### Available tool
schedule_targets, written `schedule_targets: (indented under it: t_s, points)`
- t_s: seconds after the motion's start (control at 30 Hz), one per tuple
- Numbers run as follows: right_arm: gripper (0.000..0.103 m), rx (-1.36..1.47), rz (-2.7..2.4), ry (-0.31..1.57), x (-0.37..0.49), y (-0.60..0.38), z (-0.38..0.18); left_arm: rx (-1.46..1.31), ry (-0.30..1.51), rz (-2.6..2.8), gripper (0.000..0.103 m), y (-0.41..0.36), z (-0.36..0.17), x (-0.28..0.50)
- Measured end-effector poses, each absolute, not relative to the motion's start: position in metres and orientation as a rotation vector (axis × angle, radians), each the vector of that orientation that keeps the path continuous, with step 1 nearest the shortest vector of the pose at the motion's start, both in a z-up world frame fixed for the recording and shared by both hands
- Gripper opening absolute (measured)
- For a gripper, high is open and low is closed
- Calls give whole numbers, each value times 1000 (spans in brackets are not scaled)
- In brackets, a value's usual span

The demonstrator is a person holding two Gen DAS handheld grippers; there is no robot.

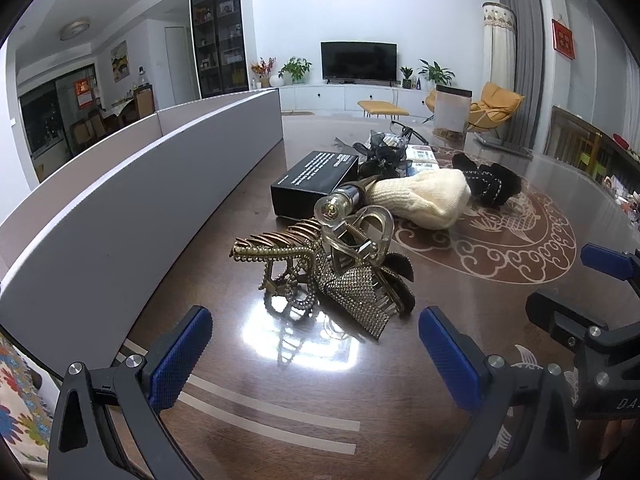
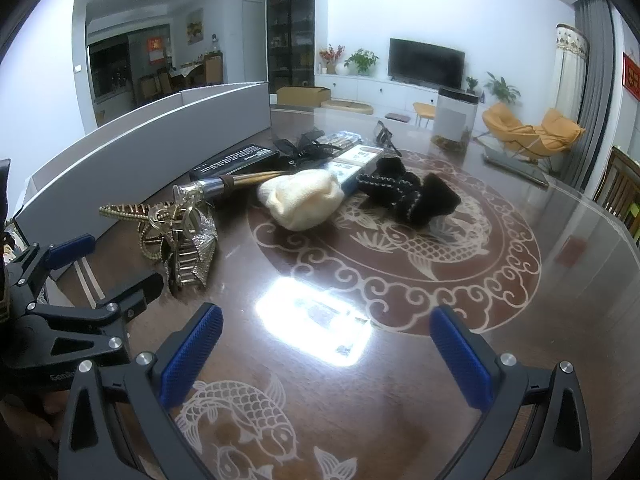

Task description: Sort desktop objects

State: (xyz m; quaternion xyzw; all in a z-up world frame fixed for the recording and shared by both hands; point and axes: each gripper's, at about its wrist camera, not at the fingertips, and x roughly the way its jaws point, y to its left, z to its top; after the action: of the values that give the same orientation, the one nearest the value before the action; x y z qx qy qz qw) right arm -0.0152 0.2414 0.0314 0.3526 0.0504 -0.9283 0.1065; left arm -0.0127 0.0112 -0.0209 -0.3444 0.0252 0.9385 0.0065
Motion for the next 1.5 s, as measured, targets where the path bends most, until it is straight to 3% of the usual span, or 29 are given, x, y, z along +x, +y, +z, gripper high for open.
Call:
schedule_targets:
  t_s: [1.5]
  points:
    - [103,1248,-2677,77,-41,246,4,-1156,123,2898,103,15,-28,-20]
